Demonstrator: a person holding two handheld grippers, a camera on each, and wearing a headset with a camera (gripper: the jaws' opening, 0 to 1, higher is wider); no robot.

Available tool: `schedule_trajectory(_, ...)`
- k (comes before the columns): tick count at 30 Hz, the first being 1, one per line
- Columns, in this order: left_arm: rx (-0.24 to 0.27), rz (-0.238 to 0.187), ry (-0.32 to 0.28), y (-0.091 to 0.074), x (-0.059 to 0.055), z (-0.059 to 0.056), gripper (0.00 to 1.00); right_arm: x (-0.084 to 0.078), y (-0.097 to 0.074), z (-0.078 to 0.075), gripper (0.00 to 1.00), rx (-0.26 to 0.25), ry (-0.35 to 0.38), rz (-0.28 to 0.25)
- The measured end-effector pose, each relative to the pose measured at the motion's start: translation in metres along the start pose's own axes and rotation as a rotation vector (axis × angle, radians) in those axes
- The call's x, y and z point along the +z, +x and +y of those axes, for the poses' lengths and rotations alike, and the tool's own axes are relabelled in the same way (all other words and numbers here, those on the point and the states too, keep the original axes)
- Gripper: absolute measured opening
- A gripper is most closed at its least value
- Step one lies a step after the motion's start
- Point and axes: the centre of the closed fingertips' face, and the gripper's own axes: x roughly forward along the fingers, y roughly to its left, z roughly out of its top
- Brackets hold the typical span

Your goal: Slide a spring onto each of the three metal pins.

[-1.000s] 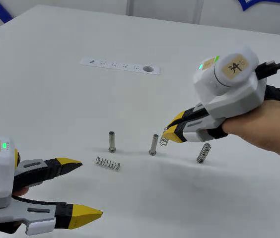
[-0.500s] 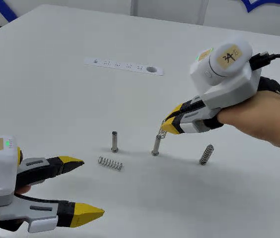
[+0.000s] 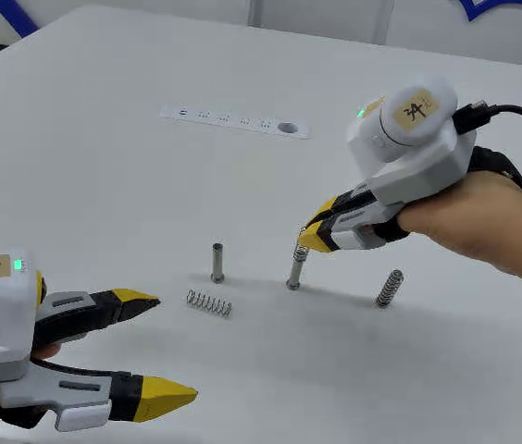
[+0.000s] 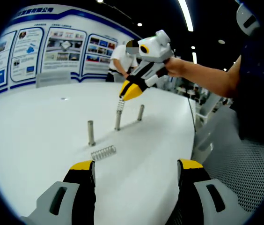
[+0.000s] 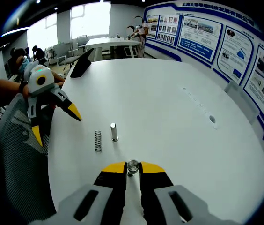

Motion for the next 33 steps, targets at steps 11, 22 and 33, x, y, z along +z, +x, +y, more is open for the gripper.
schedule_trajectory(11,0.001,0.004,-0.001,0.0,-0.001,0.0,0.73,-0.014,0.018,-0.002,0.12,0.013,0.023,0.034)
schedule_trajectory(22,0.003,0.006,-0.003,0.0,-0.001,0.0,0.73,-0.025,0.031,-0.003,0.12,0.019,0.038,0.059)
schedule_trajectory(33,0.004,0.005,-0.005,0.0,-0.001,0.0,0.73,-0.031,0.033,0.001,0.12,0.023,0.042,0.07)
